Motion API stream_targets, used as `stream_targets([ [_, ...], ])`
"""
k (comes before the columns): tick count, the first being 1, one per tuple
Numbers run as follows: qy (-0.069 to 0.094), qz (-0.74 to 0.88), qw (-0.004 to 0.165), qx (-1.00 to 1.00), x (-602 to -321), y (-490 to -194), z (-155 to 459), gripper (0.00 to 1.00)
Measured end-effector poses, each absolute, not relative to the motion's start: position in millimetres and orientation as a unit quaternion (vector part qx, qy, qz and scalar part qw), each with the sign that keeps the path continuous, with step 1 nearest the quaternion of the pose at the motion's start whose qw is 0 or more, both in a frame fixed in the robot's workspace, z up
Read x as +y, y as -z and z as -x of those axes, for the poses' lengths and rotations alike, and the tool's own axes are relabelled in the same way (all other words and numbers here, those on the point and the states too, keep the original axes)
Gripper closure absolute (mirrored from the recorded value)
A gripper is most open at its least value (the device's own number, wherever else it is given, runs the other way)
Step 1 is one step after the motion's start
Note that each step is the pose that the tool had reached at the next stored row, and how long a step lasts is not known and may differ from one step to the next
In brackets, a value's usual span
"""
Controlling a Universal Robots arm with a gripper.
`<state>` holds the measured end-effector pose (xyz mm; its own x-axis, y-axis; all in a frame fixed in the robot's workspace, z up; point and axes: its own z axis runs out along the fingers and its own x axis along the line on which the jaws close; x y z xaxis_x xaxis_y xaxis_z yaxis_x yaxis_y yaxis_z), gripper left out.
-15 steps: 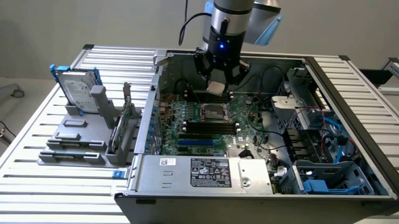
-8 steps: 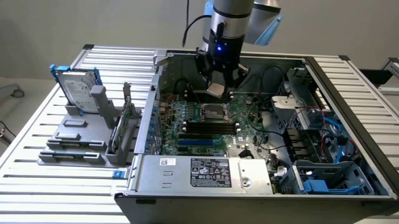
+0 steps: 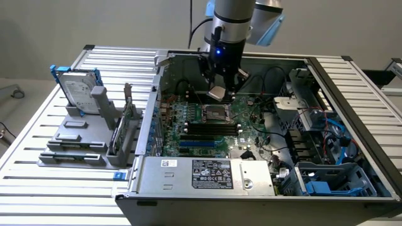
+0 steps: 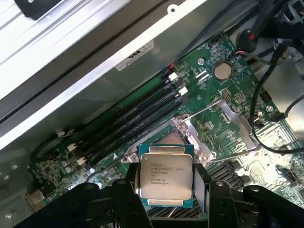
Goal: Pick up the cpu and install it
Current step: 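Place the cpu into insertion slot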
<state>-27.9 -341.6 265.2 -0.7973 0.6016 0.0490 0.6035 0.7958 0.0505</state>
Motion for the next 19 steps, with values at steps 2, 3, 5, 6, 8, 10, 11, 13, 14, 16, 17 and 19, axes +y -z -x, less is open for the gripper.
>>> stream_targets([
  [2, 0.032, 0.335, 0.015, -0.942, -341.6, -263.1, 27.9, 0.45],
  [3, 0.032, 0.343, 0.014, -0.939, -341.6, -262.1, 27.9, 0.45],
  [5, 0.032, 0.36, 0.014, -0.932, -341.6, -259.9, 27.9, 0.45],
  [6, 0.033, 0.369, 0.013, -0.929, -341.6, -258.8, 27.9, 0.45],
  [8, 0.033, 0.386, 0.013, -0.922, -341.6, -256.7, 27.9, 0.45],
  [10, 0.033, 0.402, 0.012, -0.915, -341.6, -254.5, 27.9, 0.45],
  [11, 0.033, 0.41, 0.012, -0.911, -341.6, -253.4, 27.9, 0.45],
  [13, 0.033, 0.428, 0.011, -0.903, -341.6, -251.1, 27.9, 0.45],
  [14, 0.033, 0.436, 0.011, -0.899, -341.6, -250.0, 27.9, 0.45],
  [16, 0.034, 0.451, 0.01, -0.892, -341.6, -247.8, 27.9, 0.45],
  [17, 0.034, 0.46, 0.01, -0.887, -341.6, -246.6, 27.9, 0.45],
  [19, 0.034, 0.476, 0.01, -0.879, -341.6, -244.4, 27.9, 0.45],
])
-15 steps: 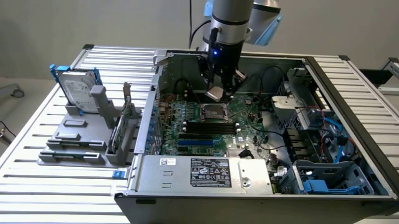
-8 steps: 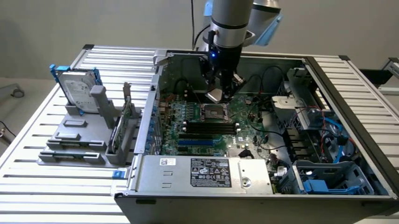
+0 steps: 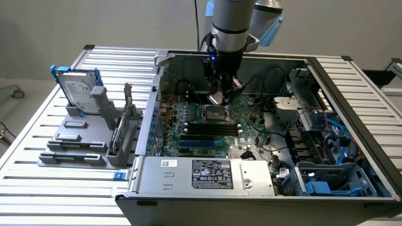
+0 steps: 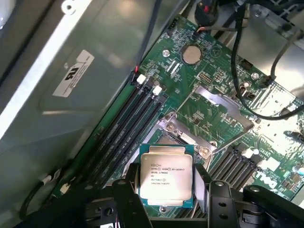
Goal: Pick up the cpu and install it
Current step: 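Place the cpu into insertion slot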
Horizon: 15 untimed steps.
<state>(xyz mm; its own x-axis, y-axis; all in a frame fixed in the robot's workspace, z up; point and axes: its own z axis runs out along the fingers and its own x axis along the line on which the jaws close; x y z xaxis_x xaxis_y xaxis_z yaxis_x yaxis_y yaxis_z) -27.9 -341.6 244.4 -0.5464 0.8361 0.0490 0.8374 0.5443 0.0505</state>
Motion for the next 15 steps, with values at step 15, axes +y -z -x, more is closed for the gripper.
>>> stream_targets([
  [15, 0.035, 0.591, 0.005, -0.806, -341.6, -231.5, 27.9, 0.45],
])
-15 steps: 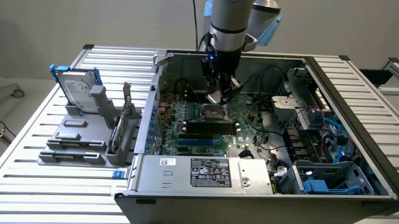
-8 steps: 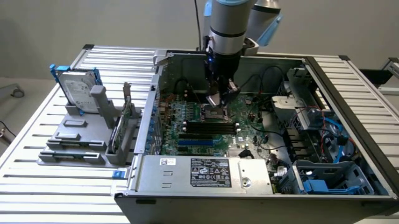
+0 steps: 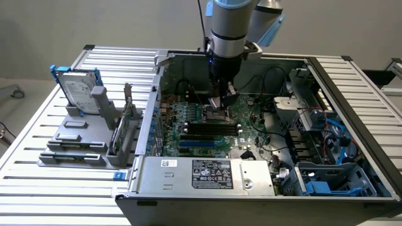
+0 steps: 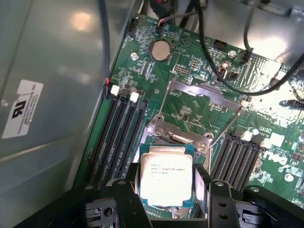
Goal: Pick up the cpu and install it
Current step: 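Place the cpu into insertion slot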
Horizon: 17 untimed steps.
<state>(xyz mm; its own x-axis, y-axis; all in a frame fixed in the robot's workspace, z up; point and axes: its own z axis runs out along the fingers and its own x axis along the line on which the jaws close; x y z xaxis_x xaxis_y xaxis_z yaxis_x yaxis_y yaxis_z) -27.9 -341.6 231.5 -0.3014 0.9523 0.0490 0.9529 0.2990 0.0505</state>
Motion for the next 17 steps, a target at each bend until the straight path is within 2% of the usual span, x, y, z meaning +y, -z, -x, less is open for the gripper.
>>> stream_targets([
  [17, 0.033, 0.673, 0.0, -0.738, -340.6, -219.1, 37.6, 0.45],
])
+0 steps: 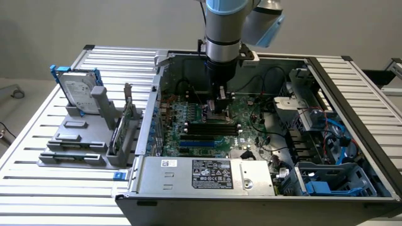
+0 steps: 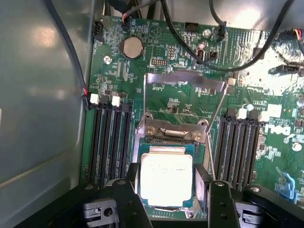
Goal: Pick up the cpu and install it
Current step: 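Place the cpu into insertion slot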
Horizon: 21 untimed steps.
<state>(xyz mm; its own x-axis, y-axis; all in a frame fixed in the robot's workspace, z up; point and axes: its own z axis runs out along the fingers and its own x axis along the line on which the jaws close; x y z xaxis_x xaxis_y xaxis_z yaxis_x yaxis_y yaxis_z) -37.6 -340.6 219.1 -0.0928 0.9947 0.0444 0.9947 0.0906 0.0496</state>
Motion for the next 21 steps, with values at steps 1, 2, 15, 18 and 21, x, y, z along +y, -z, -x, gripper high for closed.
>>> stream_targets([
  [1, -0.033, -0.675, 0.001, 0.737, -340.4, -217.6, 39.4, 0.45],
  [2, -0.033, -0.678, 0.001, 0.735, -340.3, -216.3, 40.9, 0.45],
  [15, -0.032, -0.713, 0.003, 0.7, -340.3, -210.8, 41.7, 0.45],
  [18, -0.035, -0.713, 0.006, 0.7, -340.3, -209.5, 41.7, 0.45],
  [21, -0.042, -0.713, 0.013, 0.7, -340.4, -207.4, 41.9, 0.45],
])
